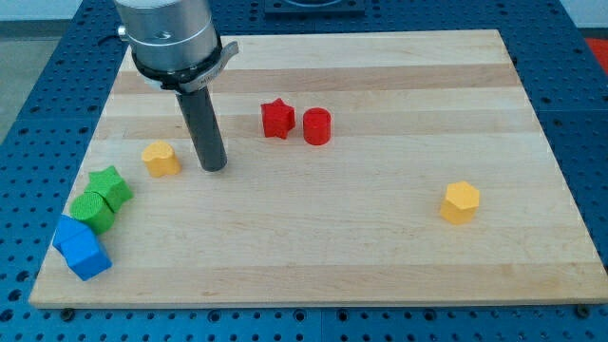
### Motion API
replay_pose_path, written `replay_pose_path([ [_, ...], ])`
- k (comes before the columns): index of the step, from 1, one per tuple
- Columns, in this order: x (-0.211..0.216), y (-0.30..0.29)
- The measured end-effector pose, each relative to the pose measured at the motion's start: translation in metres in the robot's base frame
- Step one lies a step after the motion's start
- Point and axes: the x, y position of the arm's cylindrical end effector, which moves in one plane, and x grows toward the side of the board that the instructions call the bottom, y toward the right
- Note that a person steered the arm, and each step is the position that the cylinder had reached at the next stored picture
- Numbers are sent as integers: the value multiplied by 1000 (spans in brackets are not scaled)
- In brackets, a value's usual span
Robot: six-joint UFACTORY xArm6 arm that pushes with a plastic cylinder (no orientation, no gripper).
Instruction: Slide yellow heart above the green star
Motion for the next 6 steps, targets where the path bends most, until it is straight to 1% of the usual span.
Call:
replay_pose_path([
  [4,-9,-15],
  [6,-9,-64],
])
